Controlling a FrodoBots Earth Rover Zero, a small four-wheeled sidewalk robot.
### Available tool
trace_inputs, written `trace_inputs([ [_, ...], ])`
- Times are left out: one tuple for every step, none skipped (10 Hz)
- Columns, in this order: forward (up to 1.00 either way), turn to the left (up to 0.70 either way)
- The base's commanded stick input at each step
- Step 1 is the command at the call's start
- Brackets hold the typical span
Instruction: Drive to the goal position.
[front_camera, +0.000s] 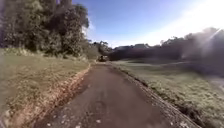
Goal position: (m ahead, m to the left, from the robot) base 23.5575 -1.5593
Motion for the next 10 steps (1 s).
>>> trace_inputs([
  [0.7, 0.0],
  [0.7, 0.0],
  [0.7, 0.0],
  [0.7, 0.25],
  [0.7, 0.3],
  [0.7, 0.35],
  [0.7, 0.35],
  [0.7, 0.35],
  [0.7, 0.35],
  [0.7, 0.35],
])
